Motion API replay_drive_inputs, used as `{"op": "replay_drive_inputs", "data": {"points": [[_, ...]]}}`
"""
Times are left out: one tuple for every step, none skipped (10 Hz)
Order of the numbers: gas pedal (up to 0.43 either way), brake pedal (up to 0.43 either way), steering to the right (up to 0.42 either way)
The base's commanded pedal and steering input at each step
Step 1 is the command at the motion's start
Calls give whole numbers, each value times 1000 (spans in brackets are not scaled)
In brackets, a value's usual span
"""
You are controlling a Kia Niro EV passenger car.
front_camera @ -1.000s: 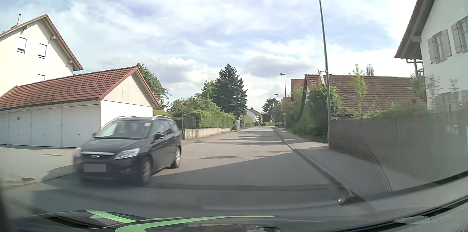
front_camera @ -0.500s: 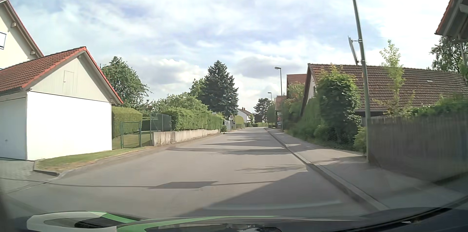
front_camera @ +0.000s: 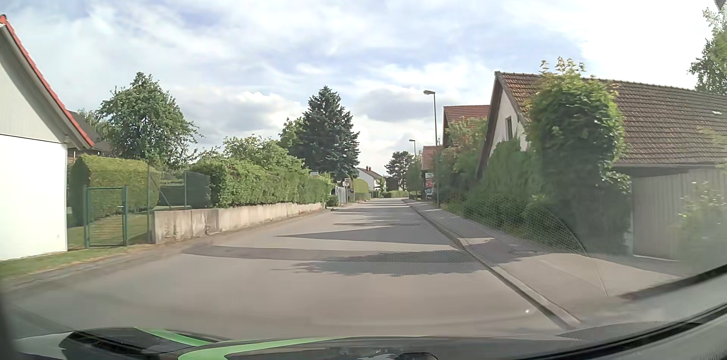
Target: Follow the waypoints while adhering to traffic rules and regulations
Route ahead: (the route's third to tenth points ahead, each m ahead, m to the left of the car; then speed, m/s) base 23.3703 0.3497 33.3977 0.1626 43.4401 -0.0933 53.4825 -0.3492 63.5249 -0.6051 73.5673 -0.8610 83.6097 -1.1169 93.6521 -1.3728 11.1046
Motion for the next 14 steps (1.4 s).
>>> {"op": "replay_drive_inputs", "data": {"points": [[197, 0, 11], [197, 0, 6], [197, 0, 4], [197, 0, 4], [197, 0, 4], [197, 0, 3], [197, 0, 1], [197, 0, 0], [197, 0, 1], [197, 0, 0], [197, 0, 0], [197, 0, 0], [197, 0, 0], [197, 0, -1]]}}
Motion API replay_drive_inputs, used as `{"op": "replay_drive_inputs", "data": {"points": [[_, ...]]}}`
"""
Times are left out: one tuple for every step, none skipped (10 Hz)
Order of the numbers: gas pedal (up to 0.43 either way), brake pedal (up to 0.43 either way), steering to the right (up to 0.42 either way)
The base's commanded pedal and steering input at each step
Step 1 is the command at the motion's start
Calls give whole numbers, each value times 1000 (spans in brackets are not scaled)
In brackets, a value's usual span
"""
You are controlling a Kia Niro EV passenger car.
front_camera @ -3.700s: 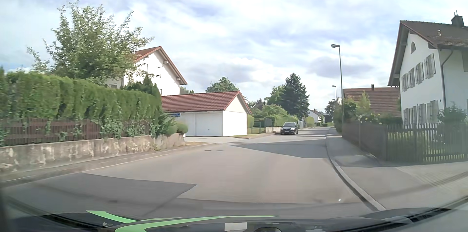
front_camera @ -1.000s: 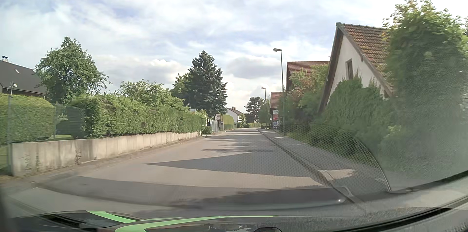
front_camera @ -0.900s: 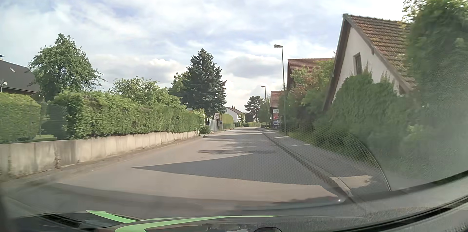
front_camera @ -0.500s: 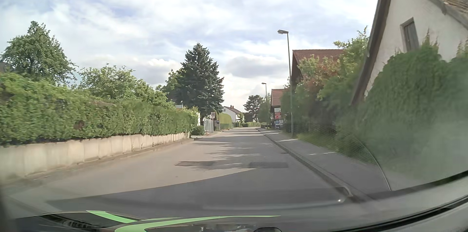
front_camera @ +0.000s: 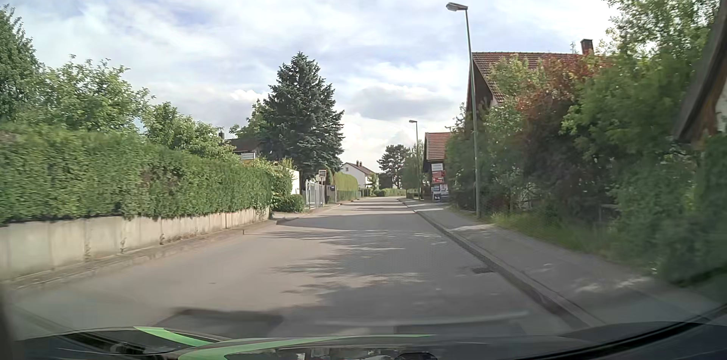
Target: Follow the waypoints while adhering to traffic rules and regulations
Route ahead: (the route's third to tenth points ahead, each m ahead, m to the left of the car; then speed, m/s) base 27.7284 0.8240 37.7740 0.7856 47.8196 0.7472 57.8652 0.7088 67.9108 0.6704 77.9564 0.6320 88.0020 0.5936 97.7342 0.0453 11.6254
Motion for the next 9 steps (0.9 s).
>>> {"op": "replay_drive_inputs", "data": {"points": [[197, 0, 0], [197, 0, -1], [189, 0, 0], [189, 0, -1], [189, 0, -1], [189, 0, -1], [189, 0, -1], [189, 0, -1], [177, 0, -1]]}}
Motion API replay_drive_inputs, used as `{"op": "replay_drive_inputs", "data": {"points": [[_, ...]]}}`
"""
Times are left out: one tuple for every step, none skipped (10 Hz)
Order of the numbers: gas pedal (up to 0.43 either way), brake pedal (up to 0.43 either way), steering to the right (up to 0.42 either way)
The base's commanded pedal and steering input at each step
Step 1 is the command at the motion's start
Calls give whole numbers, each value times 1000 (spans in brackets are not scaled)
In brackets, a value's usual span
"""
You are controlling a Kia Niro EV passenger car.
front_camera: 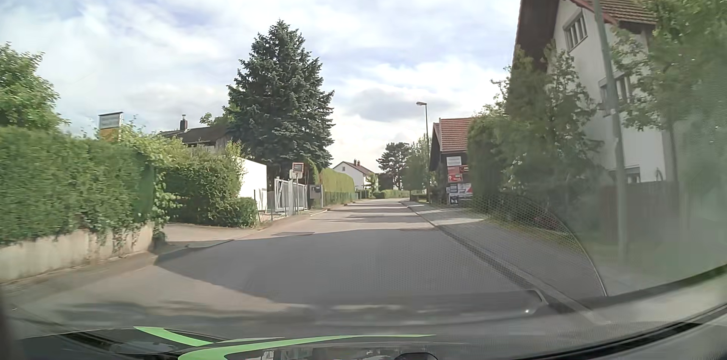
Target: Follow the waypoints while adhering to traffic rules and regulations
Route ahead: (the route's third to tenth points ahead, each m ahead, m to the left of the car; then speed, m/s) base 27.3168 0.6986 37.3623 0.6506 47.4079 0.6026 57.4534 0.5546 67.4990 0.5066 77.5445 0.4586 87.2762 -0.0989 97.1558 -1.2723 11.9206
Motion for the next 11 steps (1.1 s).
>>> {"op": "replay_drive_inputs", "data": {"points": [[177, 0, -1], [177, 0, -1], [177, 0, -1], [177, 0, -2], [177, 0, -2], [177, 0, -2], [177, 0, -2], [157, 0, -2], [157, 0, -2], [157, 0, -2], [157, 0, -2]]}}
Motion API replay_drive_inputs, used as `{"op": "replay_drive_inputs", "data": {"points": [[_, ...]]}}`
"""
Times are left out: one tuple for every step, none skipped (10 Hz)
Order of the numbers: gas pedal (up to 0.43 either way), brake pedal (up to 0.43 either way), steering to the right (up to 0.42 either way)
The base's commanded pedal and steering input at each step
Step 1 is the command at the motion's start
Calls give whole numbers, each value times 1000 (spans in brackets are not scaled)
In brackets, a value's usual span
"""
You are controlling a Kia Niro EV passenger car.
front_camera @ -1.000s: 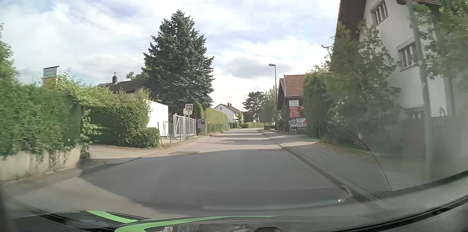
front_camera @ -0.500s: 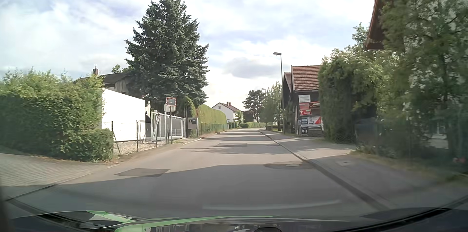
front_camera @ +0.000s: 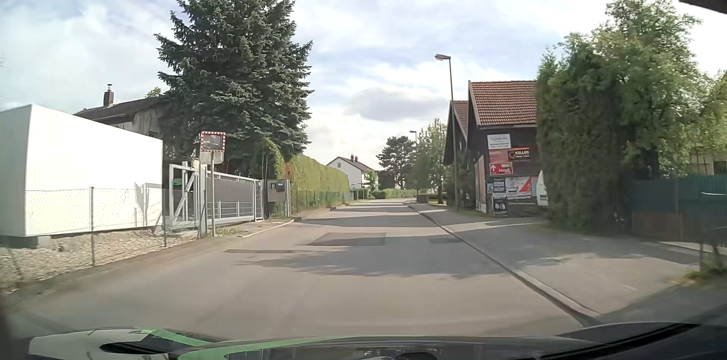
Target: Follow the waypoints while adhering to traffic rules and regulations
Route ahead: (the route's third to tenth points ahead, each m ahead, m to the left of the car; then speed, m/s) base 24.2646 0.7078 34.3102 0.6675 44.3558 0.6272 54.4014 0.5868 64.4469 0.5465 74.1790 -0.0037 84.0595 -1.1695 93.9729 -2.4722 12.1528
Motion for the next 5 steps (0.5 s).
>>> {"op": "replay_drive_inputs", "data": {"points": [[157, 0, -1], [157, 0, -1], [157, 0, -1], [157, 0, -1], [157, 0, 1]]}}
